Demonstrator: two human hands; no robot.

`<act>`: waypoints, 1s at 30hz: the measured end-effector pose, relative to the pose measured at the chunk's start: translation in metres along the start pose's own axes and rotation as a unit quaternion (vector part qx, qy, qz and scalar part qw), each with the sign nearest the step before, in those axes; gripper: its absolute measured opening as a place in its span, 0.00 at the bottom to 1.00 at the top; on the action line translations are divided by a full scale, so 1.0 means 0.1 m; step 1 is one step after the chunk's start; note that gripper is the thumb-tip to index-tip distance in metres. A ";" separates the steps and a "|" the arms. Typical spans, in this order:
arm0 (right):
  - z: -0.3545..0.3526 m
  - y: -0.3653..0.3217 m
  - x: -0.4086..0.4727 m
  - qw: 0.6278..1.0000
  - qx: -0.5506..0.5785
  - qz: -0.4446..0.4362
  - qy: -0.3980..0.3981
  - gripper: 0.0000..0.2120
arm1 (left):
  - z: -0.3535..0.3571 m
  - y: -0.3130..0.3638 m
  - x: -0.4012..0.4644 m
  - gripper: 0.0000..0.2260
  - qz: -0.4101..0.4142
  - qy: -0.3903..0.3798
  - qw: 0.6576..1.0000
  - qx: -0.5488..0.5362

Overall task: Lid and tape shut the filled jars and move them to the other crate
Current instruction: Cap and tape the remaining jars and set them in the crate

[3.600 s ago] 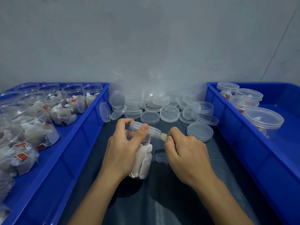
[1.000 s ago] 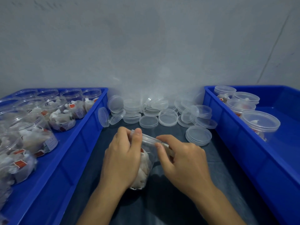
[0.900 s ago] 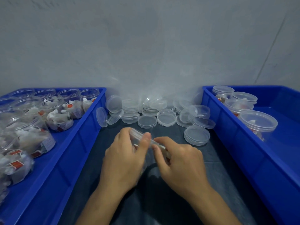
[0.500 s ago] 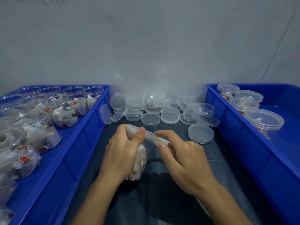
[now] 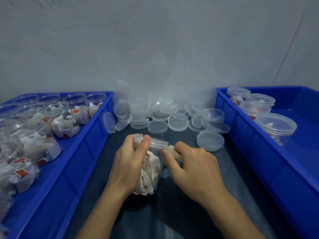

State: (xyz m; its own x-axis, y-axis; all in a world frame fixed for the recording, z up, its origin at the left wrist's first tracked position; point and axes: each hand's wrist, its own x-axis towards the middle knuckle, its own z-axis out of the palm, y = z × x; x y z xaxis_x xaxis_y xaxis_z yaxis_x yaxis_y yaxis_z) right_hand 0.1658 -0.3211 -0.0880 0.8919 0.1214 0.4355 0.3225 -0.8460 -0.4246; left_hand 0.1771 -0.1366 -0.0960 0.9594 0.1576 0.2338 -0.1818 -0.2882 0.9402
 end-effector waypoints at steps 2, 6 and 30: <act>-0.01 0.01 0.00 0.999 0.013 0.023 -0.027 0.28 | 0.01 0.01 -0.01 0.28 0.007 -0.007 1.000 0.015; -0.06 0.05 0.04 0.991 0.074 0.070 -0.088 0.26 | 0.03 0.02 -0.02 0.34 0.020 -0.007 0.998 0.056; -0.07 0.14 0.08 0.993 0.075 0.041 -0.083 0.26 | 0.05 0.05 -0.06 0.49 0.065 0.068 0.963 0.251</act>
State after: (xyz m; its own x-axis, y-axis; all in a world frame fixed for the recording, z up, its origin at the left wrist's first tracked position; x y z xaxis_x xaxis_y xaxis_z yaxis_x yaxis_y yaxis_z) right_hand 0.1751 -0.3357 -0.0848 0.9529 0.1504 0.2632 0.2798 -0.7708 -0.5724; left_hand 0.1711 -0.1443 -0.0938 0.8923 0.2020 0.4037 -0.1382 -0.7291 0.6703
